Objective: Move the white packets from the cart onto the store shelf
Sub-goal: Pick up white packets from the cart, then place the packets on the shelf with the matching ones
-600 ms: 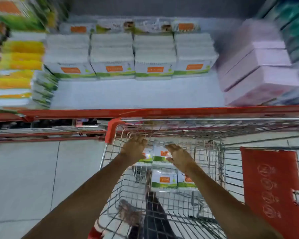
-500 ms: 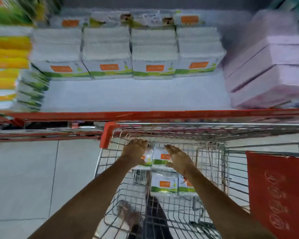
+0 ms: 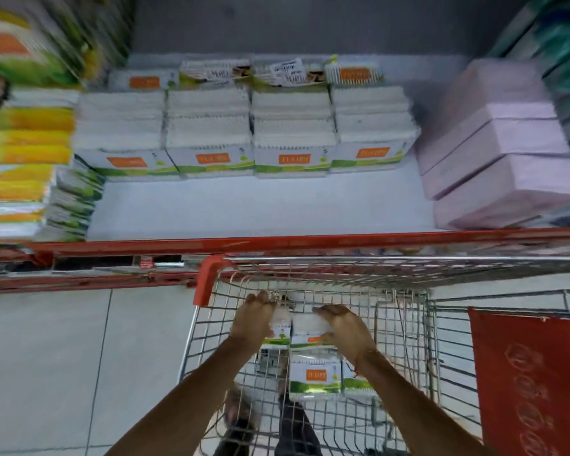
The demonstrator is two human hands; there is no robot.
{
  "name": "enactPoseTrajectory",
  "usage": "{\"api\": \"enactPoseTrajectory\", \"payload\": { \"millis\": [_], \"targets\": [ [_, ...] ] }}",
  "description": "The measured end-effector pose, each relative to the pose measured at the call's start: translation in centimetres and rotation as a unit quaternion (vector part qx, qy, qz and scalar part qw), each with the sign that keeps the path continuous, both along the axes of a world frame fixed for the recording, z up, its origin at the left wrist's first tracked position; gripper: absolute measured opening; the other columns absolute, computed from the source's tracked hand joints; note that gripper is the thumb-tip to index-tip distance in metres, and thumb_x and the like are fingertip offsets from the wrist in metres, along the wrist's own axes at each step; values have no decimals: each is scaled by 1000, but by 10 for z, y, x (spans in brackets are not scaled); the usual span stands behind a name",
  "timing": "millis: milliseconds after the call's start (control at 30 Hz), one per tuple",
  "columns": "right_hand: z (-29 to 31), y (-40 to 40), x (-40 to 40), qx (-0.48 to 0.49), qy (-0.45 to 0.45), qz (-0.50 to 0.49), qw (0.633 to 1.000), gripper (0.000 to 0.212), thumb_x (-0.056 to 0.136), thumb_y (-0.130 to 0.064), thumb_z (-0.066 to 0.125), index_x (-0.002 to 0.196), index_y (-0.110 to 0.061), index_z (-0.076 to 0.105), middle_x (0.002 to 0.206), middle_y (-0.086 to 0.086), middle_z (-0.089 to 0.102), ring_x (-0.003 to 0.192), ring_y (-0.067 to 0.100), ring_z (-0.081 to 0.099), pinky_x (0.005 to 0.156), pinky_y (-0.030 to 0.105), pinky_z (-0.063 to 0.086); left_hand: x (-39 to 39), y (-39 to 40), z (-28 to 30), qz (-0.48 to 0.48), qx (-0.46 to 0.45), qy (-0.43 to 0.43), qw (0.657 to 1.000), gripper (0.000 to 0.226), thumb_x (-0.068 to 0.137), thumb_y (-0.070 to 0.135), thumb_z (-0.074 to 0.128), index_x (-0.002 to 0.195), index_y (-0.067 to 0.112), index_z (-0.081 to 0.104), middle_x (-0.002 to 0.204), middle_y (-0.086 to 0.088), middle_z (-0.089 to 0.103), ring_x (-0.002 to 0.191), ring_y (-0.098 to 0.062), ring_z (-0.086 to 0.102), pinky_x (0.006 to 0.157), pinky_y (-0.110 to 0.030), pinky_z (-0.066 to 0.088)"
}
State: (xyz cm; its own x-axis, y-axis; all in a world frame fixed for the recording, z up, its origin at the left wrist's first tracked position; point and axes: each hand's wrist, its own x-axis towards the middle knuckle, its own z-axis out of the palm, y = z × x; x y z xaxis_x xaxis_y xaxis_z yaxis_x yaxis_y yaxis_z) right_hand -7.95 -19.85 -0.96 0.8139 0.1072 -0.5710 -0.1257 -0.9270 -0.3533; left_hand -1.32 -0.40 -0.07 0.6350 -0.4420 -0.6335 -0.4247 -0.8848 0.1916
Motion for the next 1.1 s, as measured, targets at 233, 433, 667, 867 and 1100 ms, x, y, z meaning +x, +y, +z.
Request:
{"api": "enactPoseTrajectory", "payload": {
  "millis": [233, 433, 667, 867, 1100],
  "targets": [
    [90, 8, -19, 14, -179, -49, 982, 57, 76, -22, 75, 129, -19, 54, 129, 0, 61, 117, 21, 57, 94, 38, 54, -1, 26, 97, 43, -128, -66, 989, 62, 80, 33, 68, 137, 23, 45, 139, 2, 44, 132, -20, 30, 106, -29, 33],
    [183, 19, -5, -7, -329, -72, 941, 60, 61, -15, 87, 116, -21, 66, 114, 0, 70, 102, 19, 66, 78, 31, 59, 19, 51, 189, 33, -223, -169, 959, 64, 78, 27, 72, 137, 24, 46, 131, 4, 50, 119, -19, 40, 102, -34, 41],
    [261, 55, 49, 1, -428, -53, 902, 59, 61, -10, 86, 116, -11, 65, 111, 10, 70, 102, 24, 65, 95, 23, 36, 62, 98, 270, 57, -264, -282, 921, 60, 81, 23, 70, 137, 16, 48, 134, -4, 51, 124, -25, 42, 97, -39, 45],
    [273, 103, 108, 18, -451, -35, 892, 55, 67, -8, 81, 119, -7, 63, 116, 14, 68, 108, 30, 62, 91, 39, 54, 107, 125, 273, 93, -257, -347, 897, 59, 72, 16, 78, 127, 7, 58, 118, -13, 60, 109, -34, 50, 87, -41, 49],
    [251, 133, 146, -11, -379, -41, 924, 57, 75, -4, 74, 128, -9, 55, 129, 13, 60, 118, 31, 54, 94, 42, 52, 134, 146, 235, 70, -197, -347, 914, 59, 59, 10, 86, 115, 6, 65, 105, -15, 65, 95, -36, 58, 65, -39, 58]
  ]
}}
